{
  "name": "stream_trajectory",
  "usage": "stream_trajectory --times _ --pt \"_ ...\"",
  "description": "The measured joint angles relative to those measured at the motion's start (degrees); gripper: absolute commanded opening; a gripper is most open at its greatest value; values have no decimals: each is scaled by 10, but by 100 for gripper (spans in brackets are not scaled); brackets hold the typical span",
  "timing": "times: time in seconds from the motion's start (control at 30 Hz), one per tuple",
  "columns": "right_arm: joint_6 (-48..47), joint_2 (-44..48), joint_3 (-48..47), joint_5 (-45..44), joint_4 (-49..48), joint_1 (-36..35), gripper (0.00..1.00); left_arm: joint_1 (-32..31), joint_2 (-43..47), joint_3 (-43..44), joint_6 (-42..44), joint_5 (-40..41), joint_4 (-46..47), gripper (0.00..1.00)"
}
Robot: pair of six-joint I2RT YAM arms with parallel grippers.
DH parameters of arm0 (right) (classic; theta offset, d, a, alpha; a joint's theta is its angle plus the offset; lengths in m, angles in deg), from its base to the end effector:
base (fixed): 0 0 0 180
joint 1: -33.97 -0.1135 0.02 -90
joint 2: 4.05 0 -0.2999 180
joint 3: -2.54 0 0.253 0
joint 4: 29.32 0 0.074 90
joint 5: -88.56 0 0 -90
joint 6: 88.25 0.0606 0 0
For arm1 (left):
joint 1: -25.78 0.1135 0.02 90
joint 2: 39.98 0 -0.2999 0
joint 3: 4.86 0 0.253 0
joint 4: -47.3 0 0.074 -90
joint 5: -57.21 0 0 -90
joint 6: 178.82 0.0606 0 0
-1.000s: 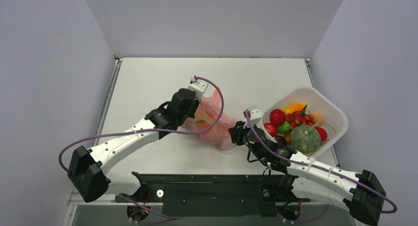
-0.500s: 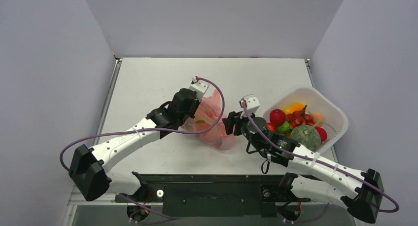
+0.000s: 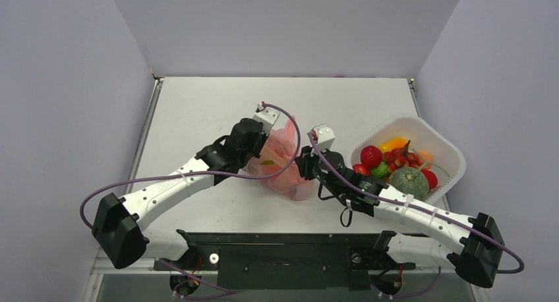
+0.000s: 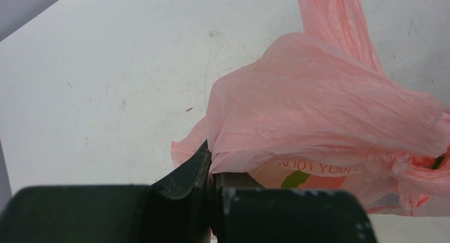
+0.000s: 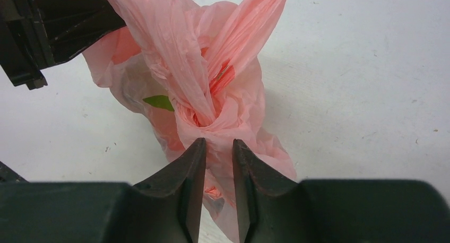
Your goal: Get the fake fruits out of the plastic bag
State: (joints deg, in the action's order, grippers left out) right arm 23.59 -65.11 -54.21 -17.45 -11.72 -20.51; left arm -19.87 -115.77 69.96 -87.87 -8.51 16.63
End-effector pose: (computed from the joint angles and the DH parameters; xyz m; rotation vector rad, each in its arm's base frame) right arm 0.1588 0.1937 0.3076 -0.3755 1.9513 0.6071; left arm 0.2341 -0.2038 0.3321 0.5860 1.9848 -0.0275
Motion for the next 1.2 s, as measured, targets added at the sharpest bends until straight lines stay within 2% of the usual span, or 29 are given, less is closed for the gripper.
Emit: stream_trajectory --times 0.27,0.43,0.7,0.97,1.03,1.13,1.2 --pt "20 0 31 1 -16 0 0 0 0 0 0 0 0 0" --pt "36 12 75 0 -22 0 0 0 0 0 0 10 0 0" --pt "79 103 177 -12 -24 0 0 7 12 -1 -1 32 0 0" --pt "101 129 195 -20 -11 0 0 12 20 -5 -2 31 2 0" --pt "100 129 190 -20 -2 0 10 12 20 -6 -2 29 3 0" --pt "90 127 170 -19 12 0 35 14 20 -6 -2 29 3 0" --pt "80 125 152 -18 14 0 44 15 20 -6 -2 29 4 0"
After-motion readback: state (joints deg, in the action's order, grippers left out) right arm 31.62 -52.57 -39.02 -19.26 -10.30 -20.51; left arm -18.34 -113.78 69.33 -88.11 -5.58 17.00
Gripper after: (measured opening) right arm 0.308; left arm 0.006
